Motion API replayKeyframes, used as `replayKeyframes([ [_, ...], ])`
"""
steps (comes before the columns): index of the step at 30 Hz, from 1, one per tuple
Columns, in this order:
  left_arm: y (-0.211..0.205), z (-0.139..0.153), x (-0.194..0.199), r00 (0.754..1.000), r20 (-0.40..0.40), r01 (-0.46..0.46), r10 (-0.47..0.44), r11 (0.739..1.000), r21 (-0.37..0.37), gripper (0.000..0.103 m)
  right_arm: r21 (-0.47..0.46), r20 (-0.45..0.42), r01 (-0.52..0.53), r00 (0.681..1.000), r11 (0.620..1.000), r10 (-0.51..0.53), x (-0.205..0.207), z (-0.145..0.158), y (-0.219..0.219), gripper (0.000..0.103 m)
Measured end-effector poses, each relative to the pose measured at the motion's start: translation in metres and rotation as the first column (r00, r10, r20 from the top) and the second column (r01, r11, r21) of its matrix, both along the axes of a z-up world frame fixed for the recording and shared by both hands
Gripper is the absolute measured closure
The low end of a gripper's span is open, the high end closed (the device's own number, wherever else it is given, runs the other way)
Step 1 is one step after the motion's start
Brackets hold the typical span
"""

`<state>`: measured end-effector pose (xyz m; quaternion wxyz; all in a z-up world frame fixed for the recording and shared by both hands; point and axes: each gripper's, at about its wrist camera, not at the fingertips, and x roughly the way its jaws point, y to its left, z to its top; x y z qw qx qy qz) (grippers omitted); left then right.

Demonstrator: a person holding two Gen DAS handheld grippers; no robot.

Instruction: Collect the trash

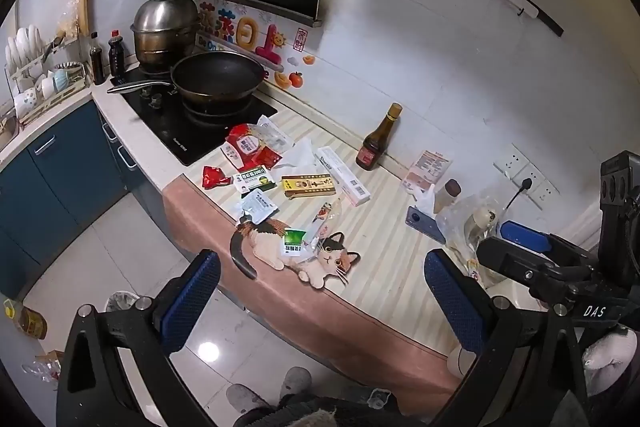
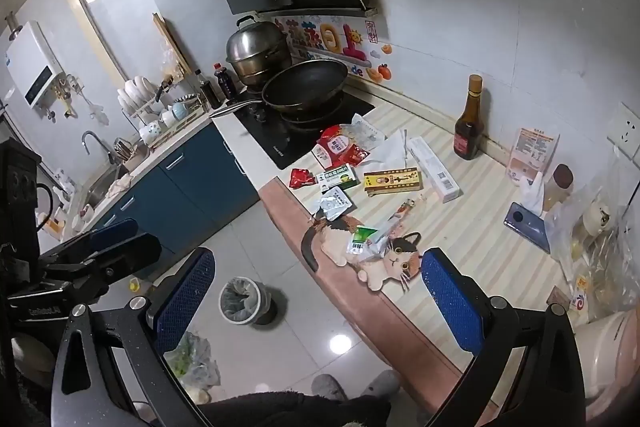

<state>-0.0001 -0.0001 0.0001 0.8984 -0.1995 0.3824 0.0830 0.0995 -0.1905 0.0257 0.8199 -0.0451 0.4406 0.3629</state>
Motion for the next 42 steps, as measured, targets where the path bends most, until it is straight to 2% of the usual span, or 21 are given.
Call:
replayKeyframes([
  [6, 0.001, 0.002, 0.004, 1.000, -0.011, 0.015, -0.015, 1.000, -0.024, 0.000, 0.025, -0.021, -0.011, 1.000, 1.000, 0.011, 0.004, 0.005, -0.005, 0.000],
  [10, -0.006, 0.009, 0.003, 1.000, 0.006, 0.022, -0.022, 1.000, -0.011, 0.000, 0.027, -0.023, -0.014, 1.000, 1.000, 0.014, 0.001, 0.003, -0.003, 0.000],
  [42, -0.004, 0.008, 0.005, 0.999, 0.028, 0.043, -0.041, 0.998, -0.046, 0.000, 0.059, -0.057, -0.034, 0.998, 0.998, 0.038, 0.006, 0.003, -0.008, 0.000],
])
